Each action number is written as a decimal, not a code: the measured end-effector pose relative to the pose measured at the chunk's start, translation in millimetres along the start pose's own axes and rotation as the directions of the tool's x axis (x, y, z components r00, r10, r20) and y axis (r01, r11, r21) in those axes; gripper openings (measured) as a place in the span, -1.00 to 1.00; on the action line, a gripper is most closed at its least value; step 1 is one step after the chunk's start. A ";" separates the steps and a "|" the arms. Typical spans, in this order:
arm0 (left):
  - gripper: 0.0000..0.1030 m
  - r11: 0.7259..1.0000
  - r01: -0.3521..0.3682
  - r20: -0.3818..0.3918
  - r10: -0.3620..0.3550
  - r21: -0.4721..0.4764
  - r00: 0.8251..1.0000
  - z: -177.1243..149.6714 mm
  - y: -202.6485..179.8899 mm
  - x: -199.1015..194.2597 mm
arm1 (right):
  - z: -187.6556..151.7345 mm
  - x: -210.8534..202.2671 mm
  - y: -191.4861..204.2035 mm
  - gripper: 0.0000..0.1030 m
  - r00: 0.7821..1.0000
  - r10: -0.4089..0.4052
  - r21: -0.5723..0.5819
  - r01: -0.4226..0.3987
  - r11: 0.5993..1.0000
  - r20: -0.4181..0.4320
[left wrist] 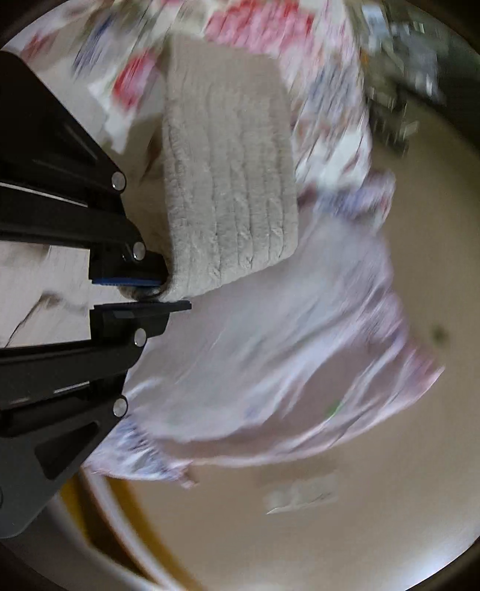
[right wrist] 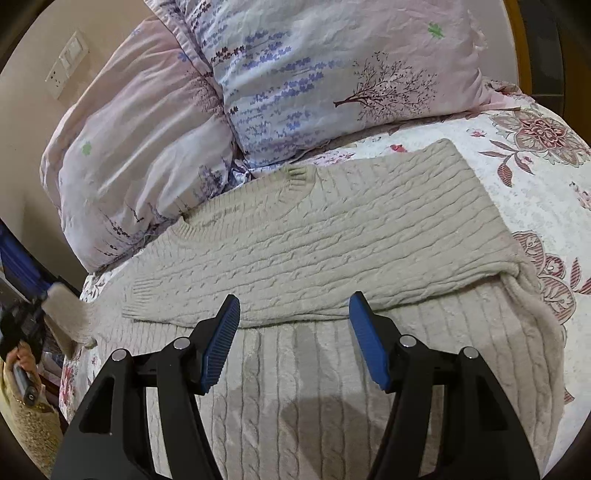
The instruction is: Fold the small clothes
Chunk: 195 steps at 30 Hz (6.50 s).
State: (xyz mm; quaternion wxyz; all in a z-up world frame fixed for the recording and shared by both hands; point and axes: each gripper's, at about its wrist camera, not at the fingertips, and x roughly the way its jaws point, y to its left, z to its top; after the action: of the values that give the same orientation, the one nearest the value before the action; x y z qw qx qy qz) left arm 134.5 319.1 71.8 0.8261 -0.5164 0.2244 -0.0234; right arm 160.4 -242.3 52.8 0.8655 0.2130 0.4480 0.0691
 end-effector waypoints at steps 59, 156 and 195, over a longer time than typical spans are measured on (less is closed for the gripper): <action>-0.18 0.938 -0.050 -0.331 0.171 0.344 0.928 -158.8 -16.4 88.3 | 39.4 12.8 97.3 -0.91 0.979 0.169 -0.278 -0.133 0.951 0.110; -0.88 0.880 0.223 -0.550 0.050 0.418 0.834 -200.7 1.3 -91.5 | -74.8 -179.2 -62.2 -0.85 0.957 0.281 -0.159 -0.267 0.951 0.073; -0.35 0.950 0.099 -0.419 0.036 0.296 0.907 -95.2 -46.1 186.1 | 109.9 45.5 -106.1 0.04 0.989 0.128 0.273 -0.143 0.951 0.071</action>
State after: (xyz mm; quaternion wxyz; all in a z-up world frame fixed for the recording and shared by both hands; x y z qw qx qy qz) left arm 273.0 167.0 12.3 0.8289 -0.3664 0.3814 -0.1822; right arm 268.1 -357.4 29.0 0.8317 0.3641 0.4149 0.0592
